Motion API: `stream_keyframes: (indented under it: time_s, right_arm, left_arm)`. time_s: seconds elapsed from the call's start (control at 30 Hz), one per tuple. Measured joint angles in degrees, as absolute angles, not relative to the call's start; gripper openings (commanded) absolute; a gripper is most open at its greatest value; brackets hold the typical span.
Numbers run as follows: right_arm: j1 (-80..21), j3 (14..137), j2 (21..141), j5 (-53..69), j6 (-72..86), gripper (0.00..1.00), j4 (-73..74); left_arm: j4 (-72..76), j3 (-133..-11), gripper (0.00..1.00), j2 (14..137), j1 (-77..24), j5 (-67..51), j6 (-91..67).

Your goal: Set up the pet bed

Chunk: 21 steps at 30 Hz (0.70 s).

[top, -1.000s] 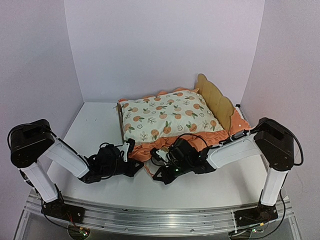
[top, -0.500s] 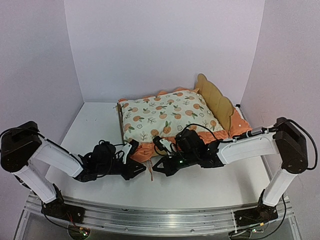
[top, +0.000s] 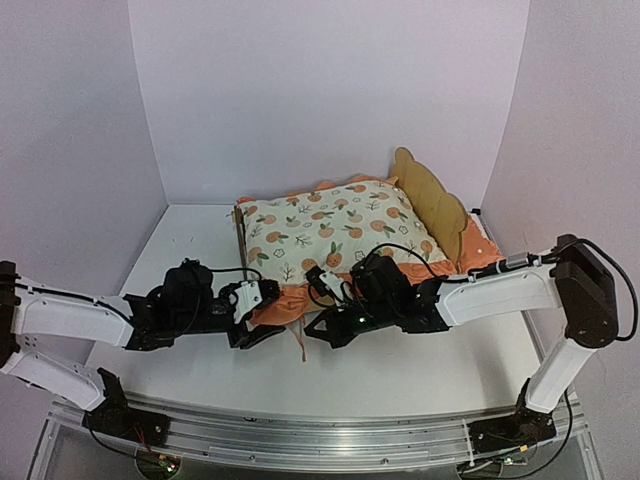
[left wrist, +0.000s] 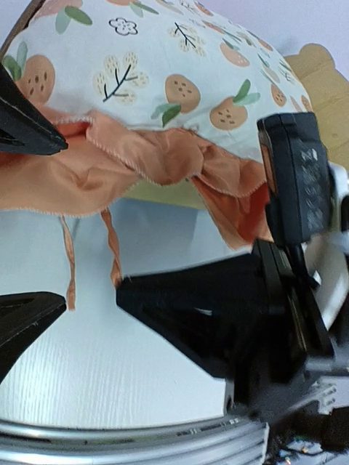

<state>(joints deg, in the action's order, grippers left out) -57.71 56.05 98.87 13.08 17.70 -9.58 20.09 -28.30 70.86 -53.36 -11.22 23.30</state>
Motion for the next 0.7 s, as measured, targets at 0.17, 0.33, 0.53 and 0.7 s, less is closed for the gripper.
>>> stream_keyframes:
  time_s: [0.17,0.33,0.53,0.7]
  right_arm:
    - [-57.7,56.1,98.9,13.1,16.8,0.0,-9.6]
    - [-57.7,56.1,98.9,13.1,15.8,0.0,-9.6]
    - [-57.3,56.0,98.9,13.1,15.2,0.0,-9.6]
    - [-56.9,56.0,98.9,12.1,15.5,0.0,-9.5]
  left_arm:
    - [15.6,-36.4,0.56,77.9,-49.5,-5.5,26.6]
    - [12.4,-39.2,0.35,80.6,-47.2,-4.4,28.7]
    - [9.1,-40.8,0.01,84.0,-46.8,-5.9,31.3]
    - [6.8,-42.7,0.0,83.9,-46.3,-7.4,31.5]
